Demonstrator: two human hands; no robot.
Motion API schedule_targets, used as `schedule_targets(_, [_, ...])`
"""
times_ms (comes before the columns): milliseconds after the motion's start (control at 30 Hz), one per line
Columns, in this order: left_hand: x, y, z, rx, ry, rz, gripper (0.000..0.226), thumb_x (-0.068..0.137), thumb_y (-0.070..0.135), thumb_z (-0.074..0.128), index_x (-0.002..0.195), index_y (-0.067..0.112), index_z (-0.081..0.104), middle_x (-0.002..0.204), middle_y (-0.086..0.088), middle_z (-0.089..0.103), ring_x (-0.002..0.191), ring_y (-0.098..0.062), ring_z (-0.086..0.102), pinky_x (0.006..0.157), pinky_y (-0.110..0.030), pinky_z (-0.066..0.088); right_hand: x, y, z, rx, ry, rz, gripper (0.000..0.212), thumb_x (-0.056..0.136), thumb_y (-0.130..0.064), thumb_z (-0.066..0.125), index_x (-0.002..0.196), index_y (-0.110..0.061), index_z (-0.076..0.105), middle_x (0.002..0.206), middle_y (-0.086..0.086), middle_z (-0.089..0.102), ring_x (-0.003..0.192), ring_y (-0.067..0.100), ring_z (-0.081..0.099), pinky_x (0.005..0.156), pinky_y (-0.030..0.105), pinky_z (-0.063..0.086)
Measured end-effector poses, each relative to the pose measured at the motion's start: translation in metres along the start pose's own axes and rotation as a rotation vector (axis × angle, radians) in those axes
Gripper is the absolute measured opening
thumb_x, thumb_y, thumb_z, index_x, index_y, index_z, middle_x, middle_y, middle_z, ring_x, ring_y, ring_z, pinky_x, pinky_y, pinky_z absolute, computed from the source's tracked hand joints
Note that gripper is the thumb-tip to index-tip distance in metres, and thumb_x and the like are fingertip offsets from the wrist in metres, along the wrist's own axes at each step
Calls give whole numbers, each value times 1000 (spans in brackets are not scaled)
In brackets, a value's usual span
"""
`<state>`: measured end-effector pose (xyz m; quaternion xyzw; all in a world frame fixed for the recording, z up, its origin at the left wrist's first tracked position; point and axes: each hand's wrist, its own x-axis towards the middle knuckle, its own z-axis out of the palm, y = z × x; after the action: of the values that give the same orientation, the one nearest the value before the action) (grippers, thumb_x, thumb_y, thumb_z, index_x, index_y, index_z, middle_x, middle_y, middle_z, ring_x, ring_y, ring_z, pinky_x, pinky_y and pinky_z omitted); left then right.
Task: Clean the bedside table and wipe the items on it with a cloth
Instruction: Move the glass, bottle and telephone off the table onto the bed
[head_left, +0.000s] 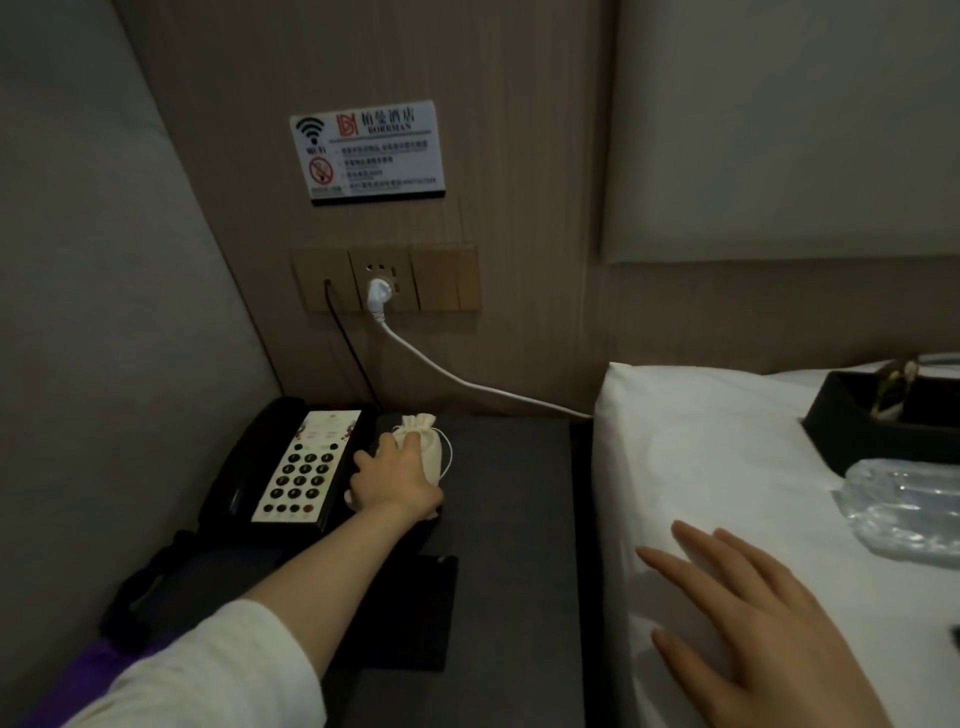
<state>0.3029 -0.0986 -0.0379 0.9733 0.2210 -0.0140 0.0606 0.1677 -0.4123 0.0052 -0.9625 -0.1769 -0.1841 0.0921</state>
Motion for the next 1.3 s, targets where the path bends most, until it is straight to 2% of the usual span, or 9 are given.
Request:
schedule_targets(100, [-1, 3, 4, 11, 33, -13, 74, 69, 48, 66, 134, 30, 35, 136, -9, 32, 118, -38, 37, 91, -43, 39, 0, 1, 2, 5, 113, -1, 40, 75, -53, 69, 105, -27, 75, 112, 8, 72, 94, 38, 70, 70, 50, 58])
schedule_targets(200, [-1, 4, 7, -23, 27, -65, 71, 72, 51, 62, 136, 34, 34, 136, -9, 29, 117, -40, 40, 95, -45, 35, 0, 3, 8, 39, 45, 44, 73, 34, -31, 98, 104, -25, 76, 111, 9, 72, 94, 40, 69, 70, 52, 57])
schedule_targets(667, [-12, -2, 7, -362, 213, -31, 58, 80, 30, 66, 133, 38, 44, 130, -4, 32, 106, -37, 46, 88, -45, 46, 0, 6, 12, 52, 96, -57, 69, 37, -31, 97, 102, -24, 76, 110, 10, 72, 93, 40, 70, 68, 53, 58])
schedule_targets(800, [-27, -3, -13, -445, 263, 22, 60, 79, 28, 65, 134, 38, 44, 129, -2, 32, 106, -34, 47, 89, -43, 47, 0, 6, 11, -27, 157, -86, 51, 89, -63, 42, 102, -28, 76, 109, 7, 72, 92, 35, 71, 69, 46, 59])
schedule_targets(900, [-46, 0, -38, -510, 273, 64, 62, 79, 28, 65, 135, 40, 43, 126, -1, 33, 105, -30, 49, 86, -41, 48, -1, 1, 12, -44, 37, -10, 55, 47, -37, 93, 98, -25, 78, 109, 9, 72, 91, 37, 71, 68, 49, 59])
schedule_targets(967, [-62, 2, -55, -533, 277, 101, 62, 79, 29, 65, 136, 41, 42, 125, 1, 33, 105, -28, 48, 86, -39, 48, -1, 1, 12, -5, -70, 51, 67, 30, -27, 98, 94, -24, 79, 107, 9, 73, 89, 37, 71, 67, 49, 59])
schedule_targets(1067, [-88, 4, -87, -546, 301, 187, 62, 78, 30, 63, 136, 41, 42, 125, 3, 32, 105, -26, 48, 85, -38, 48, -2, -3, 4, 10, -29, 27, 35, 65, -50, 81, 90, -26, 79, 104, 9, 74, 87, 35, 72, 66, 48, 59])
schedule_targets(1133, [-106, 5, -106, -549, 311, 240, 63, 79, 31, 63, 136, 42, 41, 126, 4, 32, 105, -25, 48, 85, -38, 48, -1, -9, -1, -14, -52, 33, 56, 93, -61, 34, 96, -25, 78, 110, 7, 72, 96, 33, 70, 75, 48, 58])
schedule_targets(1300, [-158, 22, -141, -646, 288, 306, 65, 79, 30, 62, 137, 43, 39, 128, 5, 32, 105, -25, 47, 85, -31, 42, -3, -50, -31, 253, -121, 249, 48, 94, -36, 55, 140, -33, 45, 149, -8, 40, 143, 16, 29, 114, 32, 23])
